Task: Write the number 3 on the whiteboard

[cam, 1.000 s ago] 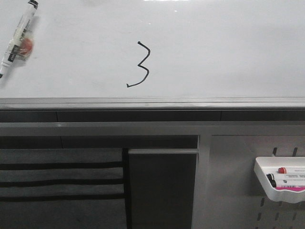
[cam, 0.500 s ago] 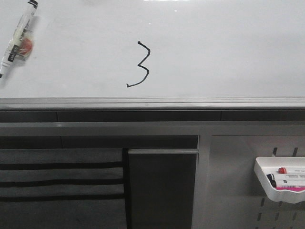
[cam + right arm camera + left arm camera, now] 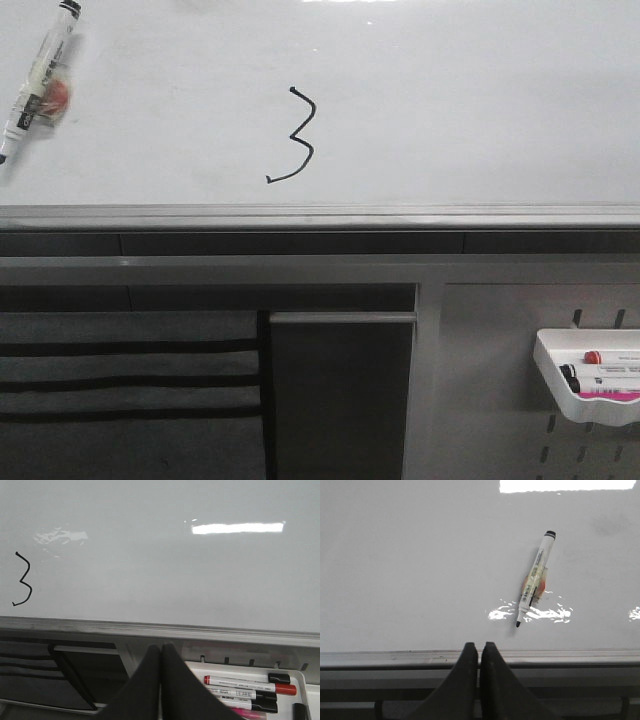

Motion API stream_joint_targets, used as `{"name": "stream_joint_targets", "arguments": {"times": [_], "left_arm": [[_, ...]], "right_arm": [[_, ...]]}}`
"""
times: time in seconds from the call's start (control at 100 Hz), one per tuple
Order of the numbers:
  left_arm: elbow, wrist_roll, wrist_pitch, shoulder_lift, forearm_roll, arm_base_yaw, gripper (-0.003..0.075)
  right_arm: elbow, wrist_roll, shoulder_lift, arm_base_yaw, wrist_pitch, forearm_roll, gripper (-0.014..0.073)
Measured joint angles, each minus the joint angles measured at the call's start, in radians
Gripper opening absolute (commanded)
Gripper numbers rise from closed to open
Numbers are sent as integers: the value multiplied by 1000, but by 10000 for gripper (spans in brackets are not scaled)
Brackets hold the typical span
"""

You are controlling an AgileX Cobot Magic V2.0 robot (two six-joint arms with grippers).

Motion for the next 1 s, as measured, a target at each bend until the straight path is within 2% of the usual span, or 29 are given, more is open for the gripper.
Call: {"name": "stream_joint_targets", "arguments": {"times": [0.11, 0.24, 0.31, 1.0], "left_arm": [[68, -33, -35, -48, 16, 0, -20], [90, -222, -46, -69, 171, 0, -20], [90, -267, -49, -69, 209, 0, -20], [90, -271, -50, -69, 236, 0, -20]], "right_arm": [[0, 0, 0, 0, 0, 0, -69], [0, 2, 0, 0, 0, 0, -69], [0, 2, 0, 0, 0, 0, -69], [0, 1, 0, 0, 0, 0, -69]]}}
